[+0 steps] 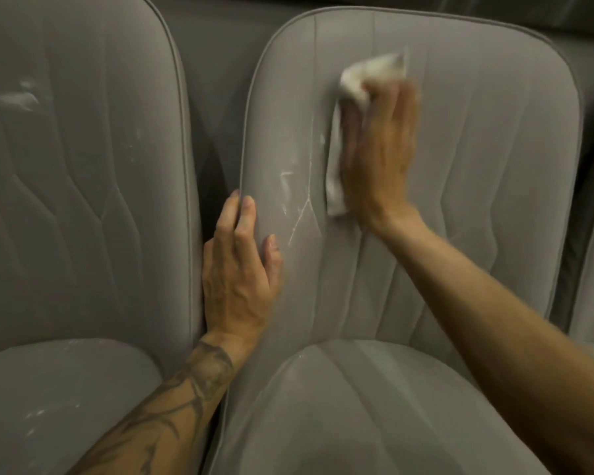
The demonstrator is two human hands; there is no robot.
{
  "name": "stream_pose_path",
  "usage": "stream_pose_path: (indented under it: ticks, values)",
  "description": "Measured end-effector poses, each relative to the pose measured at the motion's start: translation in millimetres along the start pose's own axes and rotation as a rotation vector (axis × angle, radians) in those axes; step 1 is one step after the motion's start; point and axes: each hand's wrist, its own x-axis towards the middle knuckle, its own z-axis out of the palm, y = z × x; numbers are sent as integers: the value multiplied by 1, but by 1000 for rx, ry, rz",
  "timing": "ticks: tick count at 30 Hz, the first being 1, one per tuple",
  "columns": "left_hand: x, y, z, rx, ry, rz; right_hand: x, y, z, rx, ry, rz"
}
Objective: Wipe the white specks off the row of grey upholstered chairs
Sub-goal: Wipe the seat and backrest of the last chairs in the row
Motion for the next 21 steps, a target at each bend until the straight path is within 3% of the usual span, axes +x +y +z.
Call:
stream_pose_path:
  ticks: [3, 7, 8, 14, 16, 21]
  values:
    - [0, 0, 0, 6, 0, -2, 20, -19, 8, 48, 25, 157]
    - [0, 1, -1, 34, -7, 4, -46, -44, -31, 112, -363, -143]
    - [0, 2, -1, 42, -8, 6, -39, -39, -34, 114, -393, -202]
    - [2, 2, -2, 65, -25, 4, 49, -42, 7, 47, -126, -16]
    - [2, 5, -5, 52, -52, -4, 21, -58, 1, 85, -146, -15]
    - [9, 7, -25, 67, -158, 1, -25, -69, -31, 115, -378, -149]
